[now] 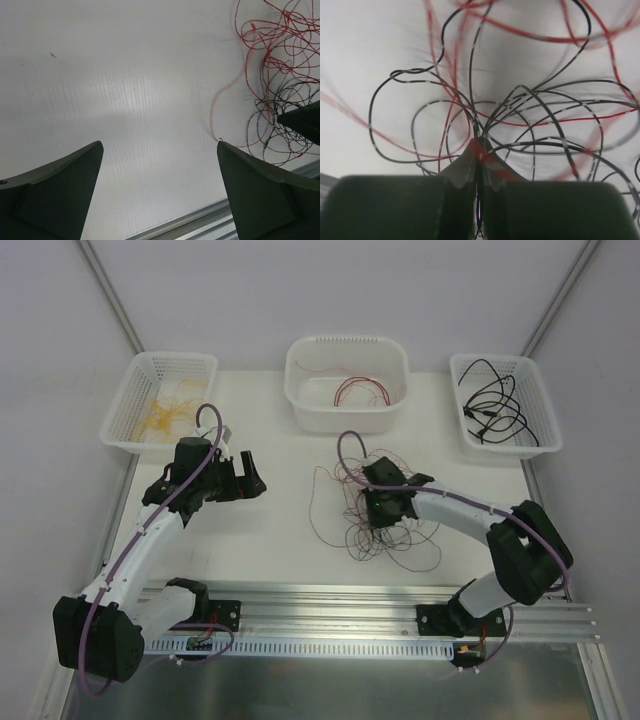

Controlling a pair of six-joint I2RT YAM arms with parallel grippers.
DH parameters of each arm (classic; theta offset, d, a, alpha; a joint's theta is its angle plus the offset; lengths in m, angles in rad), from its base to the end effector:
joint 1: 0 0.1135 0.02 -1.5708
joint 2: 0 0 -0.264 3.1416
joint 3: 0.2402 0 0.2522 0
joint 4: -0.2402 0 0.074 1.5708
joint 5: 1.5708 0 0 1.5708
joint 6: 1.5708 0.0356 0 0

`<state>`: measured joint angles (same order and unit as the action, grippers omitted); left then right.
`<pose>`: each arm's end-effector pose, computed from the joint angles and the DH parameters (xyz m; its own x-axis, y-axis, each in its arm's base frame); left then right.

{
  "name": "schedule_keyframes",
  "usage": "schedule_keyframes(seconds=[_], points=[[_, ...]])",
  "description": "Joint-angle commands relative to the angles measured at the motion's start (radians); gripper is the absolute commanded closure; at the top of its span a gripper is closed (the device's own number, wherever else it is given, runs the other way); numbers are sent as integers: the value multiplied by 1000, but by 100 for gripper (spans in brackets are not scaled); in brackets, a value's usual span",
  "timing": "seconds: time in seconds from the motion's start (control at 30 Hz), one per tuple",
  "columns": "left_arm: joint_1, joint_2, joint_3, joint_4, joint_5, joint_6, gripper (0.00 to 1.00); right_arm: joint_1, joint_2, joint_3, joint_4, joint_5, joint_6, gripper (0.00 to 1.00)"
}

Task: Untangle the cables

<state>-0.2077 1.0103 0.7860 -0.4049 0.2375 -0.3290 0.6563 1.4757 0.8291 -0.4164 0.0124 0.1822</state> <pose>0.2132 -0.0535 0.2772 -0.6699 -0.1797 -0.7204 0.1798 0.9021 -0.3923 0.2220 0.1704 0.1808 -0.7905 -0.3801 -0.4802 -0.4699 0.8793 0.0774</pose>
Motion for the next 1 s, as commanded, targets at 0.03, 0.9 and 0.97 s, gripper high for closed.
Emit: schedule_keyframes(seconds=[0.03, 0.9, 0.97], points=[[5, -4, -10, 8, 22, 15, 1, 210, 112, 261, -10, 47, -35, 99], [-232, 221, 85, 87, -53, -228, 1, 348, -397, 74, -87, 274, -101, 99], [-311, 276, 137, 106, -119, -272, 1, 347, -407, 64, -82, 271, -92, 99]])
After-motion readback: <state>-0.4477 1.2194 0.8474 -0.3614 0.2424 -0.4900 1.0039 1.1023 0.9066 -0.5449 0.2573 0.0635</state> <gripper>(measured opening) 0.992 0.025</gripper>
